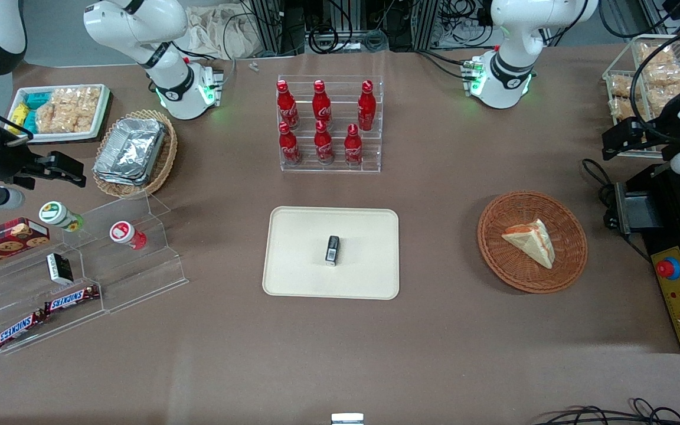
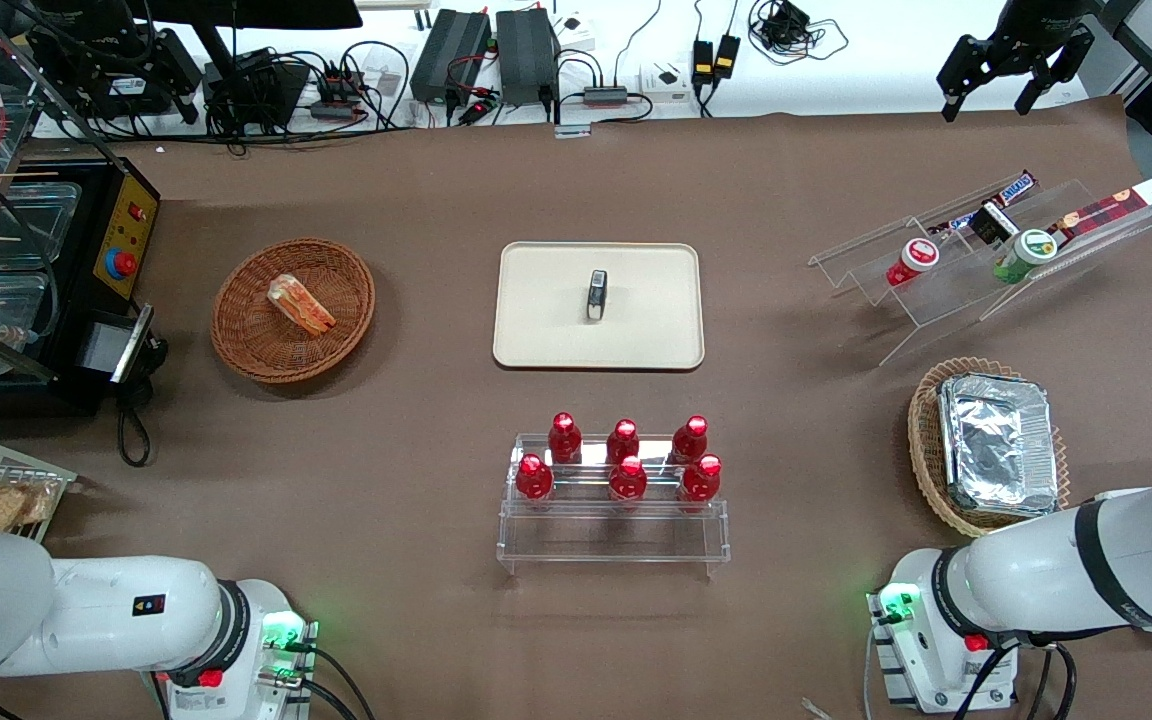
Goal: Place sandwich from basket to tray
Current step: 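Move the left gripper from rest toward the wicker basket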
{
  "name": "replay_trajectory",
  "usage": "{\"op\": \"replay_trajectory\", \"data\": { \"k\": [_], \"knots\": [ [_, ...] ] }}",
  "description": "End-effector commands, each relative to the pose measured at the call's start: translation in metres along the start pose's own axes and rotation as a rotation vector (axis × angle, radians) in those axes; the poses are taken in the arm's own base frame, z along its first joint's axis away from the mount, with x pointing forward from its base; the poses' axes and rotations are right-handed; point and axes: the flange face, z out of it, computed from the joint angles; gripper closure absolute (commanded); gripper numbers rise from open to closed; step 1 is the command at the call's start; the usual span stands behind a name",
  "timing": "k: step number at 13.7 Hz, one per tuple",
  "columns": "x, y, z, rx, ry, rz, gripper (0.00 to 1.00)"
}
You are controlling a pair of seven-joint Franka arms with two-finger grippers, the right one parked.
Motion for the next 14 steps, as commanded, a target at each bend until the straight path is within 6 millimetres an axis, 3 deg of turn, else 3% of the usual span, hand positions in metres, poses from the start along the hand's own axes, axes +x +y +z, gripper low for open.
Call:
{"op": "replay_trajectory", "data": {
  "k": [1, 6, 10, 14],
  "knots": [
    [-0.001, -0.019, 0.019, -0.023, -0.044, -0.101, 0.00],
    [0.001, -0.032, 0.057, -0.007, -0.086, -0.294, 0.00],
    [-0.009, -0.035, 0.111, -0.001, -0.061, -0.341, 0.00],
    [-0.009, -0.048, 0.152, -0.004, -0.040, -0.427, 0.01]
  ]
}}
